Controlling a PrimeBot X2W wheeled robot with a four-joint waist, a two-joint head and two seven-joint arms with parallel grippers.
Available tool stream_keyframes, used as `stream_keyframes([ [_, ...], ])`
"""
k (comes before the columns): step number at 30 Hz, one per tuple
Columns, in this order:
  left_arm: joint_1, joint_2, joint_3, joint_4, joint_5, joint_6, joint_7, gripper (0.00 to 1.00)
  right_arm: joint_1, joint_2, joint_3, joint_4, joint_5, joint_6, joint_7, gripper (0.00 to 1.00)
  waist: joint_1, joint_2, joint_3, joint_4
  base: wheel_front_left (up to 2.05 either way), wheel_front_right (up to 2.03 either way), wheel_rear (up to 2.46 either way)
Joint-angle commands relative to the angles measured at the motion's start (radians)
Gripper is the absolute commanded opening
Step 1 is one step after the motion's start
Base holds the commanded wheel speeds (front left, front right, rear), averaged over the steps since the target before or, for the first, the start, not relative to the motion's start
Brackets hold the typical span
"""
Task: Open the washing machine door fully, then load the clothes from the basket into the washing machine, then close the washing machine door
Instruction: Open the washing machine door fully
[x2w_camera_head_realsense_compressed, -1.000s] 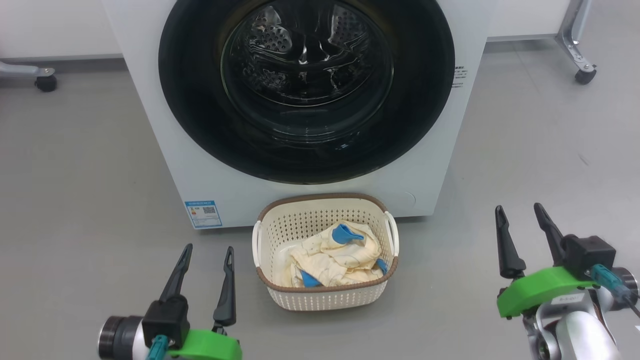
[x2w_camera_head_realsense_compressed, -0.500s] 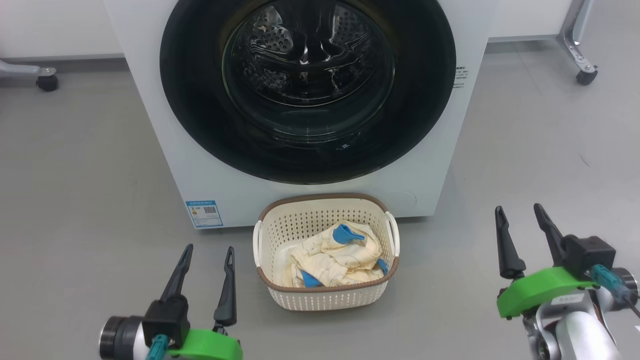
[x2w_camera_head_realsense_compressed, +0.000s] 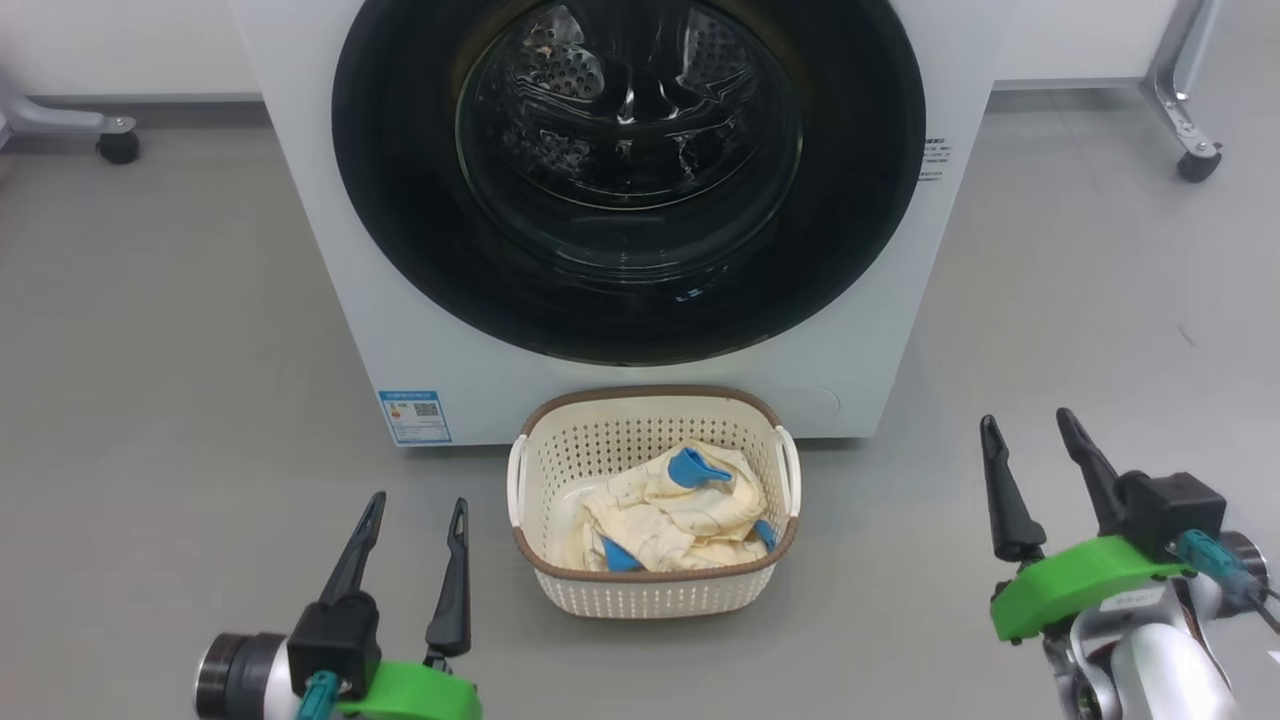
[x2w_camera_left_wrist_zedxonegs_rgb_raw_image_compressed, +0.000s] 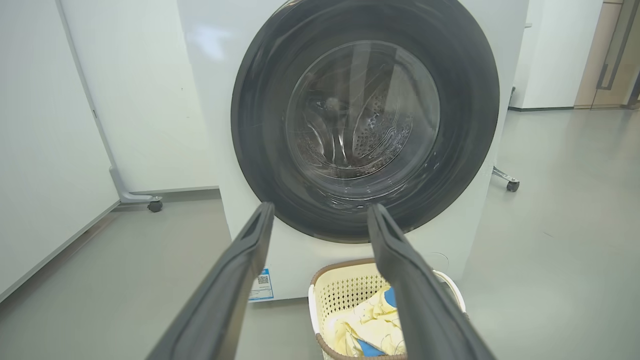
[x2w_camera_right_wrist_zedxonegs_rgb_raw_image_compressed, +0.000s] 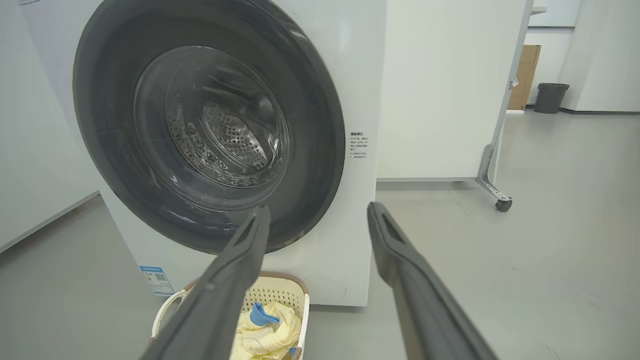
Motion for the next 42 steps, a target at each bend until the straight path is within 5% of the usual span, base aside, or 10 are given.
stream_keyframes([
  [1,-0.06,0.008,0.026,-0.032,0.013,0.0,-0.011,1.0,-0.059,-0.018,0.022,-0.029,-0.006,-0.003,-0.011,1.0,0.0,0.0,0.001,0.0,1.23,1.23,-2.46],
  [28,-0.058,0.007,0.022,-0.085,0.018,0.009,-0.011,1.0,-0.059,-0.018,0.02,-0.017,-0.008,-0.003,-0.011,1.0,0.0,0.0,-0.001,-0.002,1.2,1.2,-2.4],
  [42,-0.057,0.007,0.021,-0.085,0.022,0.012,-0.011,1.0,-0.064,-0.018,0.016,-0.011,-0.013,-0.003,-0.01,1.0,0.0,0.0,0.0,0.0,0.35,0.35,-0.7],
])
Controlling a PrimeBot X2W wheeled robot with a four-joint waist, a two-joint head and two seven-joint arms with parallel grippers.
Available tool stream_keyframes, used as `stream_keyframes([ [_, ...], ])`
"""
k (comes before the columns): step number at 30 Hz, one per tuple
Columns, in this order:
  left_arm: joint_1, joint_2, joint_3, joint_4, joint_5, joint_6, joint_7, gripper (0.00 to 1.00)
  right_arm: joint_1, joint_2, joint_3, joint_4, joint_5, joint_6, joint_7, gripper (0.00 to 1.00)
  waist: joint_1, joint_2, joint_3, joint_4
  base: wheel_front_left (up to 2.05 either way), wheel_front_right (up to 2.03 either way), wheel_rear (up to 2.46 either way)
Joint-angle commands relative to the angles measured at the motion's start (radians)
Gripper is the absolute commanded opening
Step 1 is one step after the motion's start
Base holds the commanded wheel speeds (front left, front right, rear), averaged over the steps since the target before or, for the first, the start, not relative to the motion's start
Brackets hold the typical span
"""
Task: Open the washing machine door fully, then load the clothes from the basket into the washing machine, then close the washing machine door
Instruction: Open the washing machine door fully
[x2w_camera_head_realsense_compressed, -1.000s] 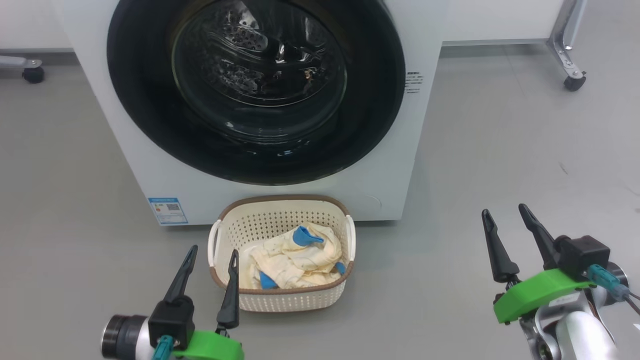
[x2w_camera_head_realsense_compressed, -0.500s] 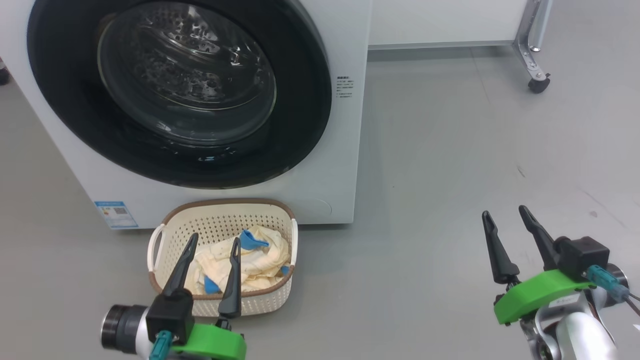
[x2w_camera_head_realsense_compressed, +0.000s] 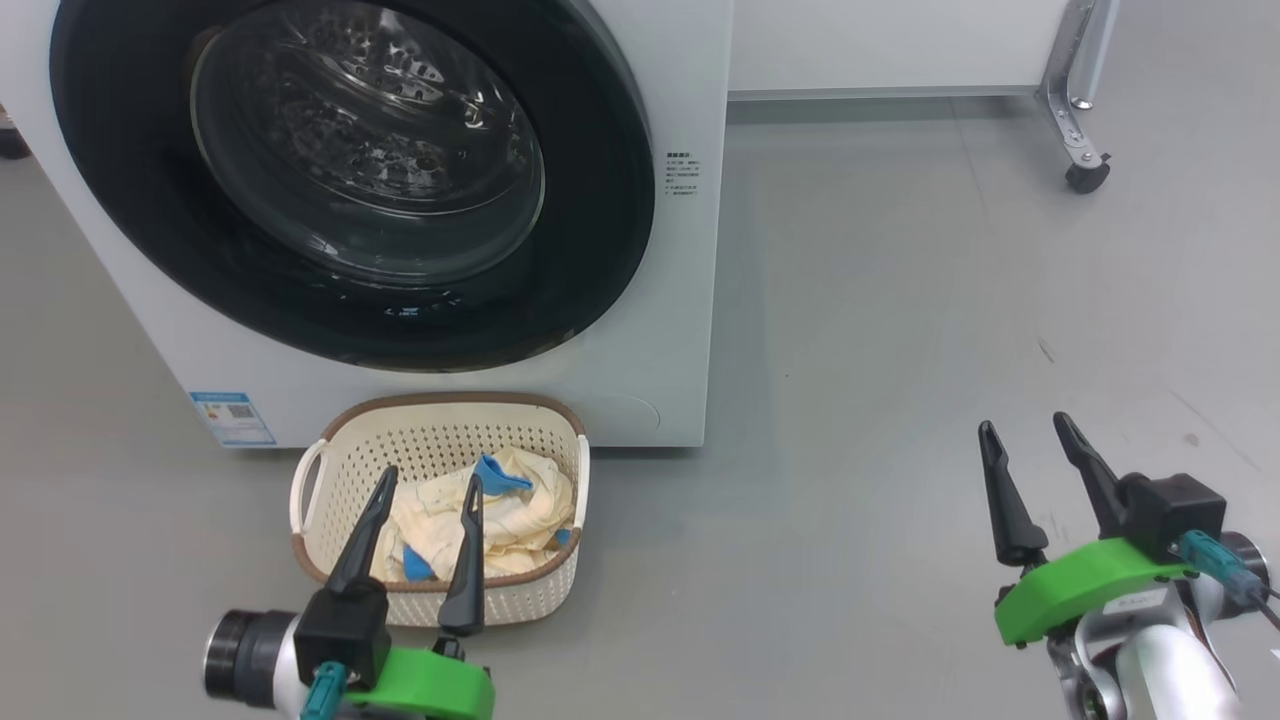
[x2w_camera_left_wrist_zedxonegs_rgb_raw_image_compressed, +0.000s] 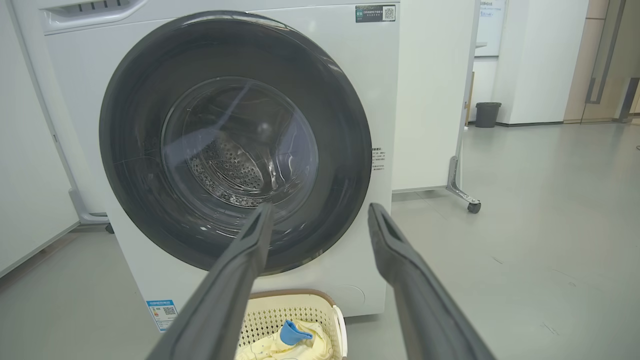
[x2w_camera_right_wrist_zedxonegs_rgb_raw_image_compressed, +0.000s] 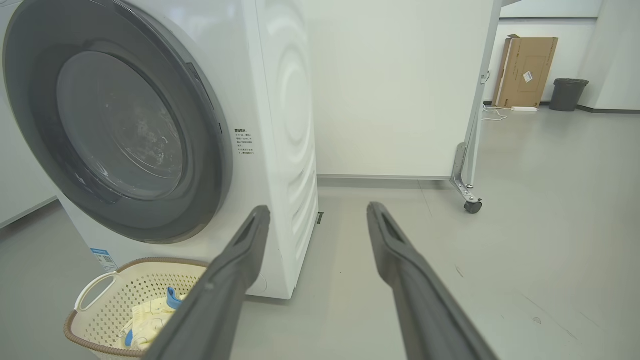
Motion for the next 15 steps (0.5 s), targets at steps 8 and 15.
stream_keyframes([
  [8,-0.042,0.007,0.035,-0.022,0.013,0.008,-0.011,1.0,-0.059,-0.009,0.023,-0.03,-0.01,-0.003,-0.011,1.0,0.0,0.0,0.001,0.004,0.0,0.0,0.0],
  [15,-0.042,0.007,0.036,-0.019,0.013,0.01,-0.011,1.0,-0.059,-0.009,0.026,-0.032,-0.011,-0.003,-0.011,1.0,0.0,0.0,0.002,0.002,0.0,0.0,0.0],
])
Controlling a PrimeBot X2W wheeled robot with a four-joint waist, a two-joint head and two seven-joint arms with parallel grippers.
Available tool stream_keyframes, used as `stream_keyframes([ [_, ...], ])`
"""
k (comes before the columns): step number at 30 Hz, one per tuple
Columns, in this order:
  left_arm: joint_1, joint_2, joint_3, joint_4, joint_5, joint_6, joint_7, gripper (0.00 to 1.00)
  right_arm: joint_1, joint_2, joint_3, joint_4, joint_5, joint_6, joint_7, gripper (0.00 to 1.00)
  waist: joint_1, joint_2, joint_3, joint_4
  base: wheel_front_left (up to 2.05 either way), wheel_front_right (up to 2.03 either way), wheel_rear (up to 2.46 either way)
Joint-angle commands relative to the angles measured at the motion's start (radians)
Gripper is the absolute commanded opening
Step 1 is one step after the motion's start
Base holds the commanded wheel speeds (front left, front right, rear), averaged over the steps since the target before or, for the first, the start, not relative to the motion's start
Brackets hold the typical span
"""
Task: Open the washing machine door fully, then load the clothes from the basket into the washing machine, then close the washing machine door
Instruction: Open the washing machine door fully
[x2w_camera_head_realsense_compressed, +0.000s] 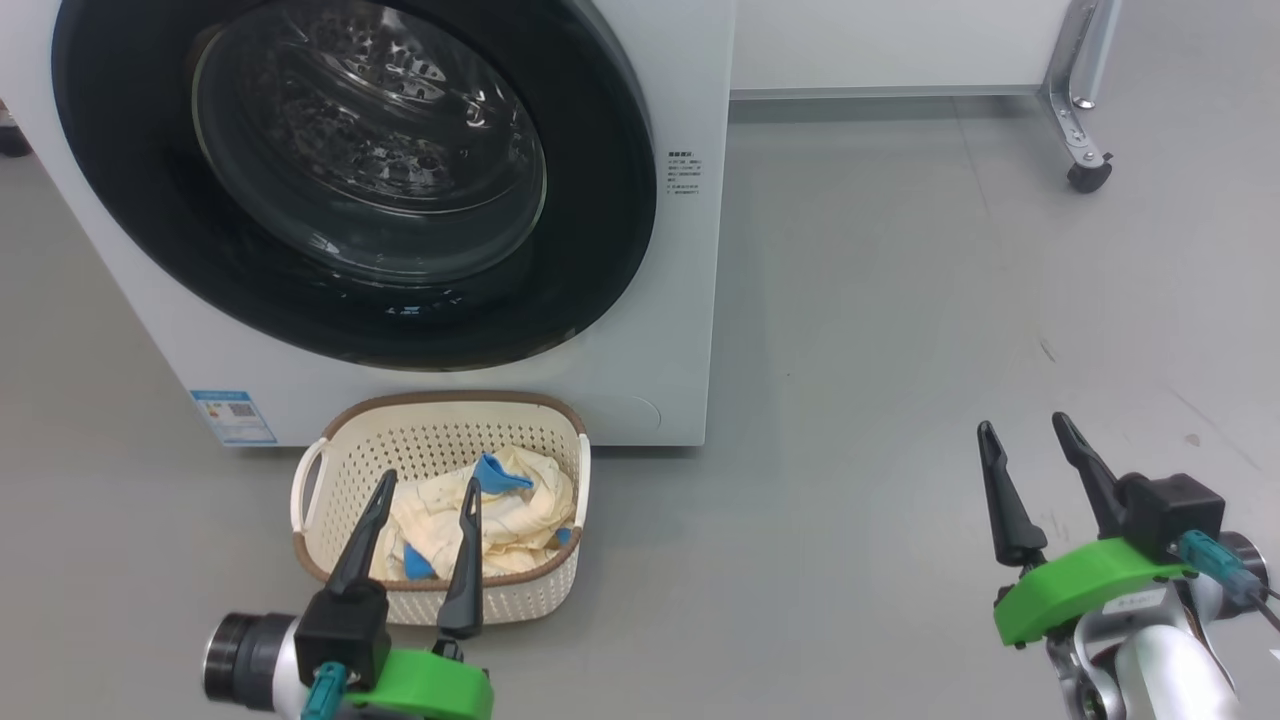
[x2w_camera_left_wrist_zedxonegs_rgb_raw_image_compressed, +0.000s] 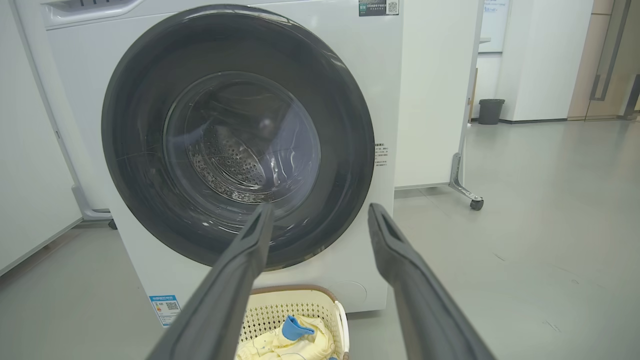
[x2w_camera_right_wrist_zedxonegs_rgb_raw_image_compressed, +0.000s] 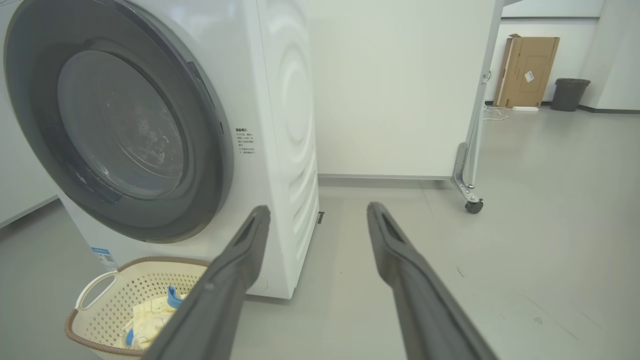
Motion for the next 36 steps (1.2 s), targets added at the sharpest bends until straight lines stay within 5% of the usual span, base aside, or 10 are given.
stream_keyframes([
  [1,-0.042,0.007,0.036,-0.03,0.013,0.007,-0.011,1.0,-0.059,-0.009,0.025,-0.032,-0.011,-0.003,-0.011,1.0,0.0,-0.0001,0.0,-0.001,0.0,0.0,0.0],
  [28,-0.044,0.007,0.033,-0.023,0.016,0.009,-0.011,1.0,-0.064,-0.009,0.033,-0.031,0.0,-0.003,-0.008,1.0,0.0,-0.0001,0.005,-0.001,0.0,0.0,0.0],
  [29,-0.044,0.007,0.033,-0.023,0.016,0.009,-0.011,1.0,-0.065,-0.009,0.033,-0.031,-0.001,-0.003,-0.008,0.94,0.0,-0.0001,0.006,-0.001,0.0,0.0,0.0],
  [30,-0.044,0.007,0.033,-0.023,0.015,0.009,-0.011,1.0,-0.066,-0.009,0.033,-0.032,-0.002,-0.003,-0.008,0.39,0.0,-0.0001,0.007,-0.001,0.0,0.0,0.0],
  [31,-0.045,0.007,0.033,-0.023,0.015,0.008,-0.011,1.0,-0.066,-0.009,0.032,-0.033,-0.001,-0.003,-0.009,0.0,0.0,-0.0001,0.008,-0.001,0.0,0.0,0.0],
  [36,-0.047,0.007,0.033,-0.023,0.015,0.009,-0.011,1.0,-0.068,-0.009,0.025,-0.03,0.08,-0.003,-0.012,0.0,0.0,-0.0001,0.016,-0.001,0.0,0.0,0.0],
])
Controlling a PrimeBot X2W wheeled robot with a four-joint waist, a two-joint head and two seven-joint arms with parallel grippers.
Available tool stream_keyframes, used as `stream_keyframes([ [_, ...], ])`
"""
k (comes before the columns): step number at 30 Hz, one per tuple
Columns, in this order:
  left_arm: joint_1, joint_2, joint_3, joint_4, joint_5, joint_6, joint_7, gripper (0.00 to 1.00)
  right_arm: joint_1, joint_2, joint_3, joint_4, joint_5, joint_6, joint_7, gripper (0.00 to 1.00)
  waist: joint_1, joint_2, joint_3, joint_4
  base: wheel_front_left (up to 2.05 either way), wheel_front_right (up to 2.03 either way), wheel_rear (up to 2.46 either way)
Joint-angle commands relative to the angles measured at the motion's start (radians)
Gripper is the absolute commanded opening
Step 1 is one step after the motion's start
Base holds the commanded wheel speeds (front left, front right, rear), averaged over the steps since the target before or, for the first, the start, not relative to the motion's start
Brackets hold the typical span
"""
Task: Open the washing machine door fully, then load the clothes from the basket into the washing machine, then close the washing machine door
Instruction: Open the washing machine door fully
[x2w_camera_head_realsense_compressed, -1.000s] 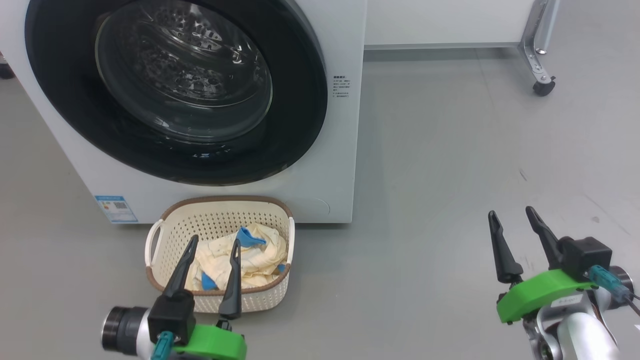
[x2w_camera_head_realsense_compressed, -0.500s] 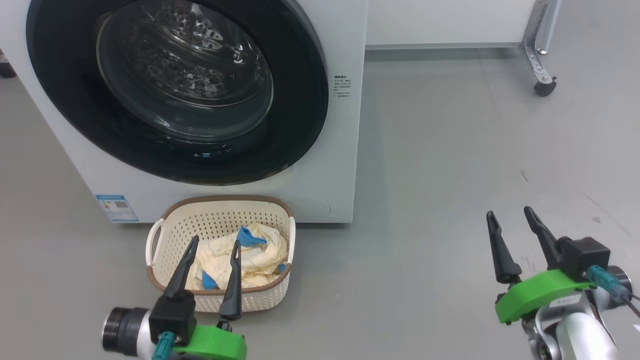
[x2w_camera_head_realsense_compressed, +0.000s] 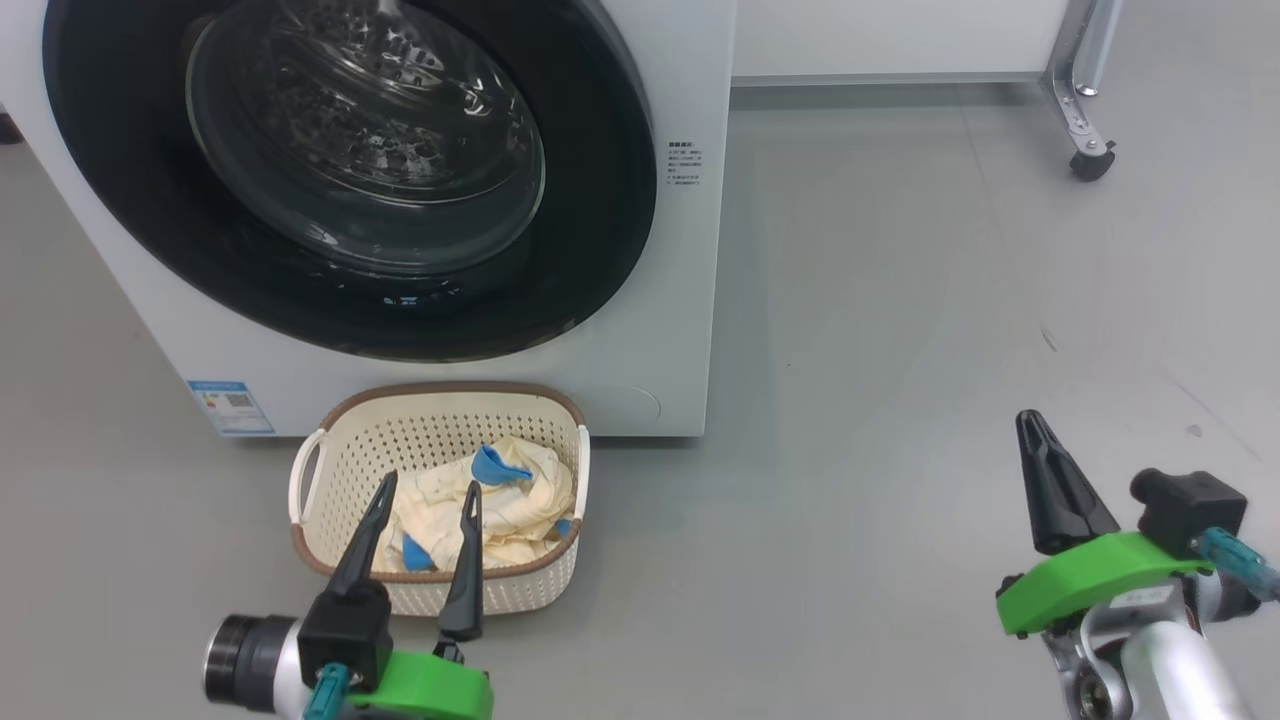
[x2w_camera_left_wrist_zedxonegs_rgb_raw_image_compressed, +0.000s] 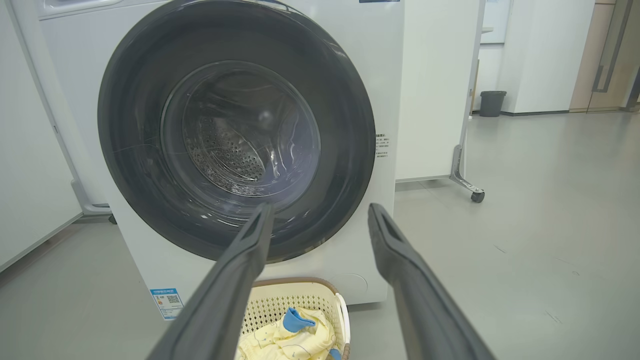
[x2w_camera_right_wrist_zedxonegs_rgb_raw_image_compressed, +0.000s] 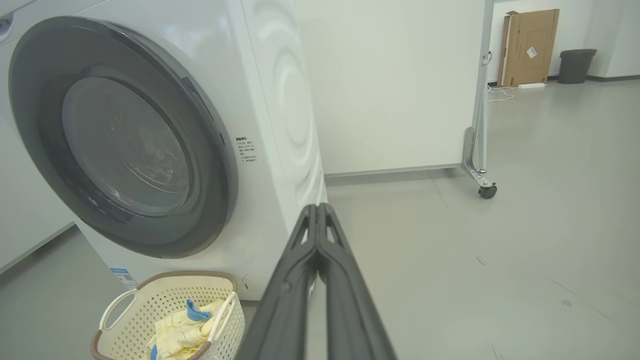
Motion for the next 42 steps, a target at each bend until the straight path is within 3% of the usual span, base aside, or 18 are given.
stream_keyframes([
  [1,-0.047,0.007,0.033,-0.031,0.008,0.008,-0.011,1.0,-0.064,-0.009,0.016,-0.025,0.056,-0.003,-0.011,0.0,0.0,0.0,0.003,0.001,0.0,0.0,0.0],
  [7,-0.051,0.007,0.03,-0.031,0.006,0.007,-0.011,1.0,-0.112,-0.009,-0.03,0.009,0.346,-0.003,0.018,0.0,0.0,0.0,0.02,0.01,0.0,0.0,0.0],
  [14,-0.066,0.007,0.021,-0.035,0.005,0.001,-0.011,1.0,-0.207,-0.009,-0.076,0.057,0.791,-0.003,0.084,0.0,0.0,0.0,0.063,0.034,0.0,0.0,0.0],
  [21,-0.096,0.007,0.021,-0.051,0.002,-0.005,-0.011,1.0,-0.354,-0.018,-0.136,0.077,0.81,-0.003,0.185,0.0,0.0,0.0,0.138,0.054,0.0,0.0,0.0],
  [28,-0.153,0.007,-0.001,-0.057,-0.001,-0.008,-0.011,1.0,-0.537,-0.072,-0.149,0.123,0.861,-0.003,0.407,0.0,0.0,0.0,0.223,0.086,0.0,0.0,0.0],
  [35,-0.202,0.007,-0.038,-0.071,-0.021,0.004,-0.011,1.0,-0.742,-0.119,-0.1,0.15,0.882,-0.003,0.59,0.0,0.0,0.0,0.297,0.118,0.0,0.0,0.0],
  [42,-0.24,0.007,-0.075,-0.076,-0.044,0.018,-0.011,1.0,-0.882,-0.138,-0.049,0.185,0.941,-0.003,0.701,0.0,0.0,0.0,0.345,0.155,0.0,0.0,0.0],
])
